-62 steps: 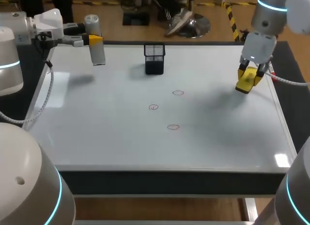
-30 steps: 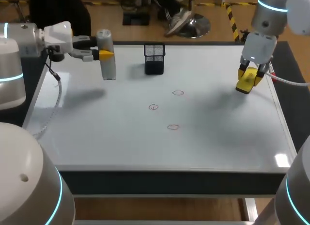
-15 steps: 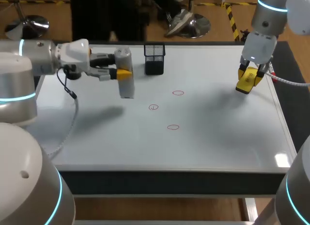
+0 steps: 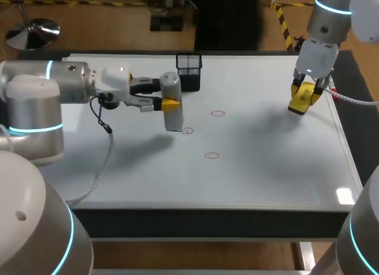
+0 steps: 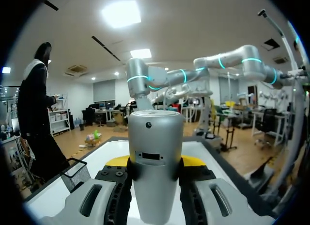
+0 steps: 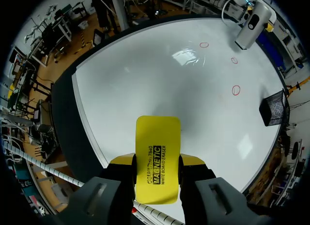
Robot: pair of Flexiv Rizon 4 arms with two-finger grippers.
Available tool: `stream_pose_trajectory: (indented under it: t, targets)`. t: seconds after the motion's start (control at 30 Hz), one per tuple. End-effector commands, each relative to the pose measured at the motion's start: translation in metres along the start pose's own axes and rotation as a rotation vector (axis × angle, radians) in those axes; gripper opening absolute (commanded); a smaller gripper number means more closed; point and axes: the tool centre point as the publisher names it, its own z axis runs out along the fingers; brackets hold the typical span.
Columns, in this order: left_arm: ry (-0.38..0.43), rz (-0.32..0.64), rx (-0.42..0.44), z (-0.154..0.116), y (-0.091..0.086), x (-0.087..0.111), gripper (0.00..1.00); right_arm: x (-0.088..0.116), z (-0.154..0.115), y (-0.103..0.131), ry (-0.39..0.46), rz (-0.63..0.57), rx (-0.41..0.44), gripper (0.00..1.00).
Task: Pick up the inspection probe, press it on each red-marked spot on the whiteboard one by one, put down the probe, pick up the eraser, and wipe off all the red marks.
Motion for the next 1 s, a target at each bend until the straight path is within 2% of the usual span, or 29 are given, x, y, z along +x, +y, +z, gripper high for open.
stream_pose_trajectory:
  t: [0.03, 0.33, 1.0]
  targets:
    - [0.012, 0.023, 0.012, 0.016, 0.010, -0.009, 0.00, 0.000, -0.001, 0.000, 0.003, -0.001, 0.002, 0.00]
    - [0.029, 0.007, 0.008, 0.030, 0.025, -0.015, 0.00, 0.000, -0.001, 0.000, 0.003, -0.001, 0.002, 0.00]
    - [0.034, 0.013, 0.013, 0.036, 0.037, -0.018, 0.00, 0.000, -0.001, 0.000, 0.003, -0.001, 0.002, 0.00]
